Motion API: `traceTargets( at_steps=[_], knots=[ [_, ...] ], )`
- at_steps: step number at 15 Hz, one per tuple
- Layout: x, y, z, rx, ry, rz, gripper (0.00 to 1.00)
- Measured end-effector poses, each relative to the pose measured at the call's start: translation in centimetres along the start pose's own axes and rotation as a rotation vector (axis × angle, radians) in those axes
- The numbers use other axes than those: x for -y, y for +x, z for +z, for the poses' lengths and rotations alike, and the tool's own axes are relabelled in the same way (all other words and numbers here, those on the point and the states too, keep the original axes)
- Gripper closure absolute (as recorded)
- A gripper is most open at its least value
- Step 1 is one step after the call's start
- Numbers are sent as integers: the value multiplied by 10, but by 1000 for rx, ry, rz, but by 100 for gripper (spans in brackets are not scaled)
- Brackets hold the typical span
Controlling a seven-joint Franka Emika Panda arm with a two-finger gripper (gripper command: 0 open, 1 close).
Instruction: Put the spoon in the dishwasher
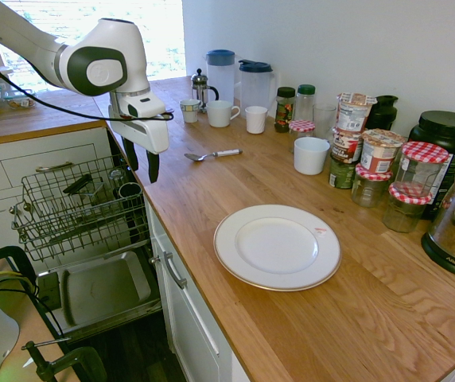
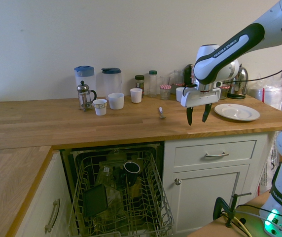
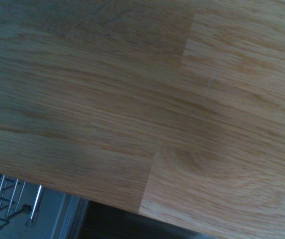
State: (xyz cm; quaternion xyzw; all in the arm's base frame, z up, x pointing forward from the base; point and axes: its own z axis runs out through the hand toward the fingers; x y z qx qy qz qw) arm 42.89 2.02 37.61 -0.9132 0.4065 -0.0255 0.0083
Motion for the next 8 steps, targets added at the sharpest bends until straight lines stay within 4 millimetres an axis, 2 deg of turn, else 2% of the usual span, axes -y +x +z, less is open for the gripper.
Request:
traceTargets(
  at_steps=[4,8],
  knots=[
    [1,0,0,6,2,23,0],
    [28,6,-14,2,40,105,0]
  ],
)
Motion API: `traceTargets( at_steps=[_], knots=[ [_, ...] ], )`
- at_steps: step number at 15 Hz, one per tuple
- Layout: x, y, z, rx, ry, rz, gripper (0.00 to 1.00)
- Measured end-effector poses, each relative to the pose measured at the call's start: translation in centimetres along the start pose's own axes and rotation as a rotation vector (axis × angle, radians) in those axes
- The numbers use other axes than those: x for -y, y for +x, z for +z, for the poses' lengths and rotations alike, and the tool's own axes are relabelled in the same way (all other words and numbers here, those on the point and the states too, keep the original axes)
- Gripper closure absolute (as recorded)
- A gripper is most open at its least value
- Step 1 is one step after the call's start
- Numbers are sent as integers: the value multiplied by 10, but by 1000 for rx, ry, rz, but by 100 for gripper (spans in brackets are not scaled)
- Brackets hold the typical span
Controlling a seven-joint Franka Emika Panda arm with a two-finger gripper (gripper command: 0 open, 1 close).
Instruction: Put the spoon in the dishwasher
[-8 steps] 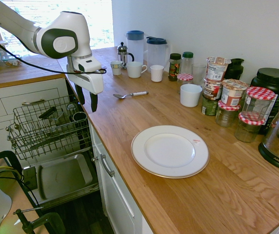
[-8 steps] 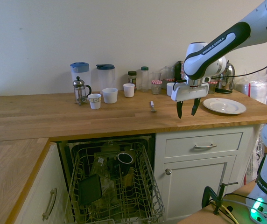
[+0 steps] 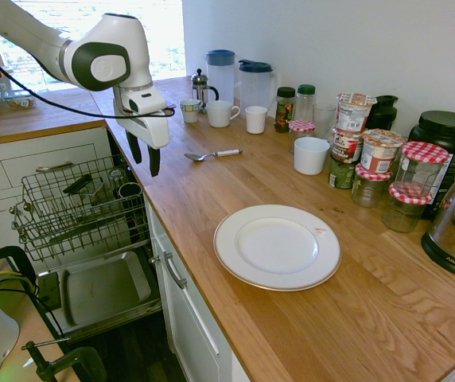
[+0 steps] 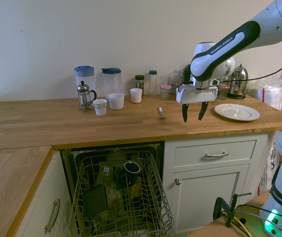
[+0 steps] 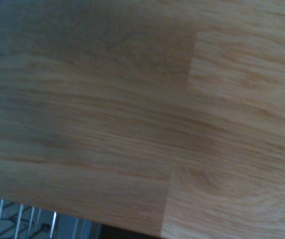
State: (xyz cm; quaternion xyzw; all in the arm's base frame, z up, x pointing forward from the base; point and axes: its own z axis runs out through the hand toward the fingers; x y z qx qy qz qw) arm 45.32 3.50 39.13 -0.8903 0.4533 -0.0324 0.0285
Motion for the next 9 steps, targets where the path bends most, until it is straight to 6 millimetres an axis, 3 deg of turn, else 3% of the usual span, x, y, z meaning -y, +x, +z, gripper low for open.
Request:
traceTargets(
  at_steps=[3,9],
  knots=[
    [37,8,-4,-6,16,98,0],
    [119,46,0,-45,22,270,0]
  ],
)
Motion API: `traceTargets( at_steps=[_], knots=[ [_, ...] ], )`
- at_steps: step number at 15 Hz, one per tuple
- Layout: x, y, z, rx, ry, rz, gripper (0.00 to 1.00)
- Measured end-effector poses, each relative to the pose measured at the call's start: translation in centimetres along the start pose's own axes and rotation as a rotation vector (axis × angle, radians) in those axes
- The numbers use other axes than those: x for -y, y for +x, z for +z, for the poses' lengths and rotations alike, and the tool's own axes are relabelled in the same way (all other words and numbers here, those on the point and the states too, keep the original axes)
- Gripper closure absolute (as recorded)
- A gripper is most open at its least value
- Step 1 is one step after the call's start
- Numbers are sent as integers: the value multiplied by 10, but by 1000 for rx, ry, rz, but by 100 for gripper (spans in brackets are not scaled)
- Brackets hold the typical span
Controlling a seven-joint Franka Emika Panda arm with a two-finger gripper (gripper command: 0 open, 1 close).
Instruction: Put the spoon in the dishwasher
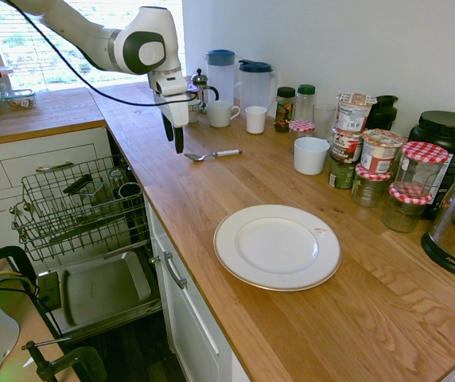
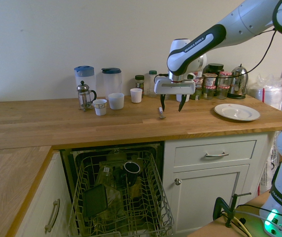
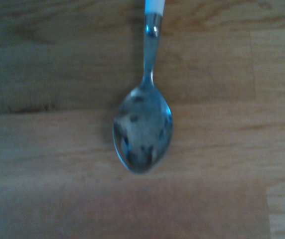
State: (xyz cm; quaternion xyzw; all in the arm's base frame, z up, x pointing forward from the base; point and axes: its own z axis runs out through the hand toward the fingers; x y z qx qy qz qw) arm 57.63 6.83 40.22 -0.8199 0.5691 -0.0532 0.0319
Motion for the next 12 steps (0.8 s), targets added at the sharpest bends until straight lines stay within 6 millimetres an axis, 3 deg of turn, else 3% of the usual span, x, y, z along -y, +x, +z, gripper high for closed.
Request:
traceTargets(
  at_steps=[7,12],
  knots=[
    [62,23,39,-20,14,156,0],
    [69,33,53,-46,6,252,0]
  ],
)
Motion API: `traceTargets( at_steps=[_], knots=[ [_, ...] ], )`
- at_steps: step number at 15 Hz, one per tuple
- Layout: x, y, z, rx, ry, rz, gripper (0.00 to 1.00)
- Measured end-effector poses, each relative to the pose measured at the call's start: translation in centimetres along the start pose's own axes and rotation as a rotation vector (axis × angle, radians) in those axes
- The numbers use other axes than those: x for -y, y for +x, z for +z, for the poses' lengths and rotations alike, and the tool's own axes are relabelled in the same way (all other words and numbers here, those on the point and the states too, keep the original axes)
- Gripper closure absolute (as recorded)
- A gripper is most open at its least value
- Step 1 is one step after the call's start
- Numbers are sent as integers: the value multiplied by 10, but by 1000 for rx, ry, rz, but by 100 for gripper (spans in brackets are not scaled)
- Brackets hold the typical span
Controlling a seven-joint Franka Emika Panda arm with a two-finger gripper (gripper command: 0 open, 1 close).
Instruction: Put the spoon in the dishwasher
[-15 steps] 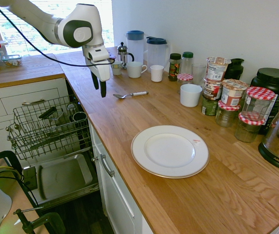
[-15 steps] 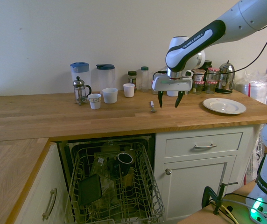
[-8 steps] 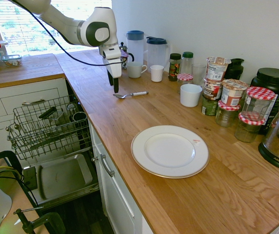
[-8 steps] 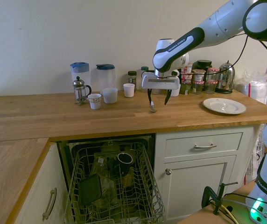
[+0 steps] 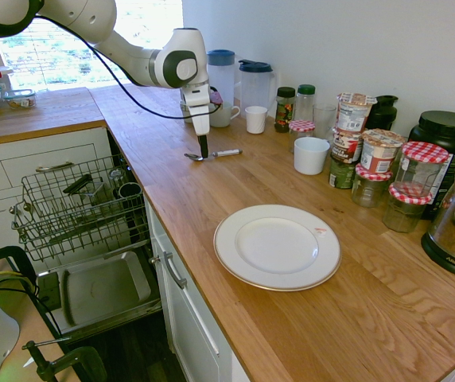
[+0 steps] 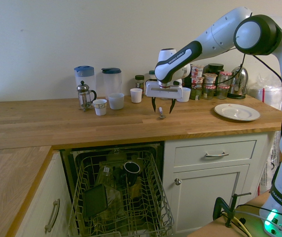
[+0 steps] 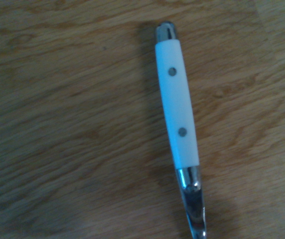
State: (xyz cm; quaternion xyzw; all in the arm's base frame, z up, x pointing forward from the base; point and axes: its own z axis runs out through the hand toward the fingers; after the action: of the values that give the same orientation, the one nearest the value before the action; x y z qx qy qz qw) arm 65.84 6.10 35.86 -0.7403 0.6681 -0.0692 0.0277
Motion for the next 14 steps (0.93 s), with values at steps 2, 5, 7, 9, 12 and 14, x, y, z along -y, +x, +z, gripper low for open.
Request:
traceTargets(
  at_steps=[2,5,7,9,12,14],
  knots=[
    [0,4,4,-3,0,24,0],
    [1,2,11,-7,-4,44,0],
    [1,-2,18,-7,-12,47,0],
    [1,-3,21,-9,-17,50,0],
    [2,-3,22,-10,-17,52,100],
    [3,-4,22,-12,-17,51,100]
  ],
)
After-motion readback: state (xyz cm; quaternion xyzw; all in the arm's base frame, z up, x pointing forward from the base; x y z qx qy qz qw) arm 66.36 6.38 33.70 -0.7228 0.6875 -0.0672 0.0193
